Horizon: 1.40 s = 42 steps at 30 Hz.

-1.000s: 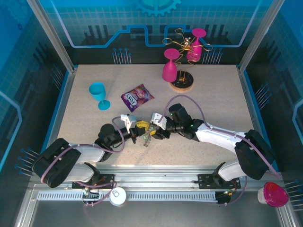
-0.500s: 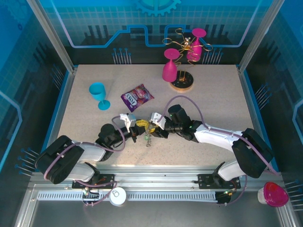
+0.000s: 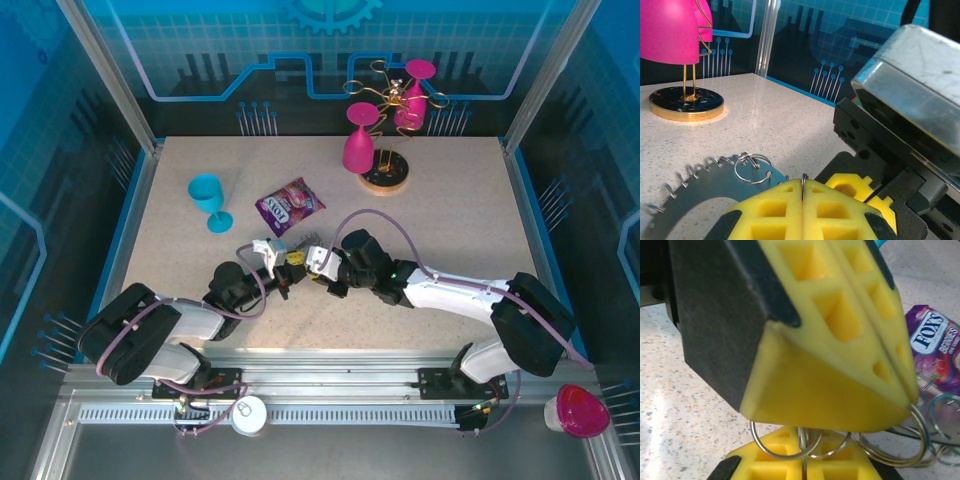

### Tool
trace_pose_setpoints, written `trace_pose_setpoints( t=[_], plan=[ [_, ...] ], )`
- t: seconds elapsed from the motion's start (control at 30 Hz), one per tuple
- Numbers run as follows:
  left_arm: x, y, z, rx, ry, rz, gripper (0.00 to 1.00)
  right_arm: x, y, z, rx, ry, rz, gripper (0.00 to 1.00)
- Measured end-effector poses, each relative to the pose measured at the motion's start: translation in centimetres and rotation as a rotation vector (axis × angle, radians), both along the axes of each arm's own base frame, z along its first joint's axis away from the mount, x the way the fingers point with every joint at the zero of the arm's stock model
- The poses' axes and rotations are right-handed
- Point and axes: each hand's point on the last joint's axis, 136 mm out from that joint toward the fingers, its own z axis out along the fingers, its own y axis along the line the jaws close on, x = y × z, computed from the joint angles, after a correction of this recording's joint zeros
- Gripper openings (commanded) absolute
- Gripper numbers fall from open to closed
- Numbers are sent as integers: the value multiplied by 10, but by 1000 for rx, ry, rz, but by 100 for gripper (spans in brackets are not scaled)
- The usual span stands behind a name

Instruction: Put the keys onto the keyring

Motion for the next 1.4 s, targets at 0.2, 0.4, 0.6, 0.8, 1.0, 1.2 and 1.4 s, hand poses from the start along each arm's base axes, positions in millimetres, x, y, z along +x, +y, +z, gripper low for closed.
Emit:
trace_pose_setpoints(
  t=[0.2,0.4,0.6,0.8,1.0,1.2,1.4],
  plan=[
    [4,3,0,-1,-1,26,0,6,-4,-1,-37,-32,-35,0],
    [5,4,-1,6,0,35,0,5,-15,5,-58,-28,-58,0],
    [3,4,3,16,-27,36,0,6,-22,17,-84,-18,-72,0],
    [2,5,10,20,-59,38,0,10,-29,30,-144,-11,-105,0],
    [0,6,12,28,-62,38,0,23,-36,42,-193,-11,-168,0],
    [-2,5,7,44,-40,24,0,24,-38,43,-207,6,-176,0],
    [-2,5,-2,69,-7,23,5,23,-39,39,-227,19,-176,0]
  ],
)
